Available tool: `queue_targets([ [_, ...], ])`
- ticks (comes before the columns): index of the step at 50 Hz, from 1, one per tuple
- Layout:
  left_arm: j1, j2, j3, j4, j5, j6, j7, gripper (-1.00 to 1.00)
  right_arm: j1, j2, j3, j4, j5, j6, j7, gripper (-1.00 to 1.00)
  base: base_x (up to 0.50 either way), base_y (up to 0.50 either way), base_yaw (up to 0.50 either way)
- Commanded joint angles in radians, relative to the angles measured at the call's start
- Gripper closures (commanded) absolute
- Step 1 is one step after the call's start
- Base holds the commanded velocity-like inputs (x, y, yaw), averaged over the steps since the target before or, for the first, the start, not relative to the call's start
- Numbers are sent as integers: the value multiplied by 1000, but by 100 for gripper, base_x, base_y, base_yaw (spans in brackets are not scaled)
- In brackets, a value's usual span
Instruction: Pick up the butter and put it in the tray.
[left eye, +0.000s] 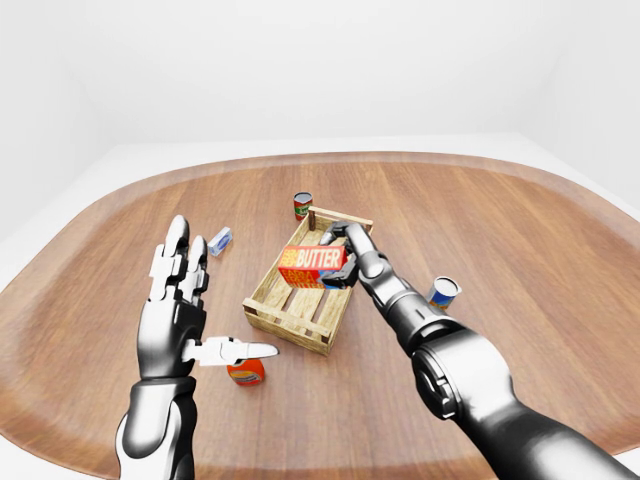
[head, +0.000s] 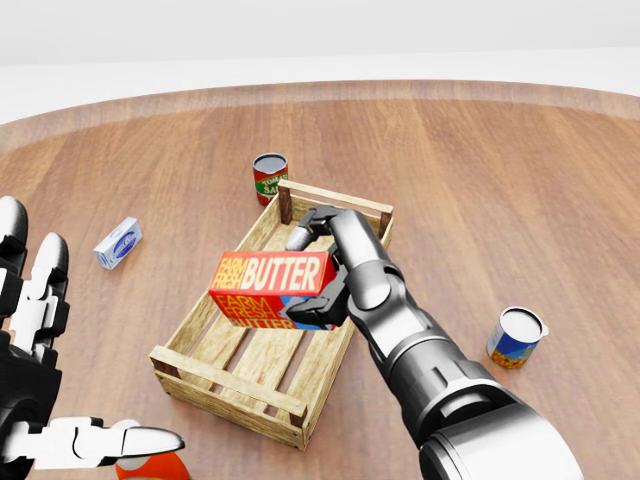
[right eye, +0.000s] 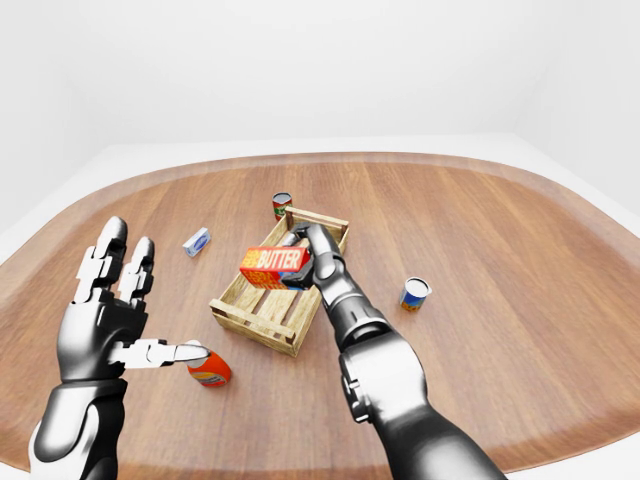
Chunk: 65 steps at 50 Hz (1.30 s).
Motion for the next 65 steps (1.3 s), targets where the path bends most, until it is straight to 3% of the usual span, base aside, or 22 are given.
queue_targets([
  [1, 4, 0, -1, -6, 0, 0, -2, -100, -22, 4, -61, -19, 17, 0, -20, 100, 0, 0, 0],
  [23, 3, -1, 0, -2, -1, 0, -3, -100, -26, 3, -55, -26, 24, 0, -17, 100, 0, 0, 0],
  [41, 14, -4, -1, -23, 0, 0, -8, -100, -49, 4, -145, -5, 124, 0, -32, 100, 0, 0, 0],
  [65, 20, -7, -5, -34, 2, 0, -10, -100, -32, 41, -150, 10, -27, 10, -36, 100, 0, 0, 0],
])
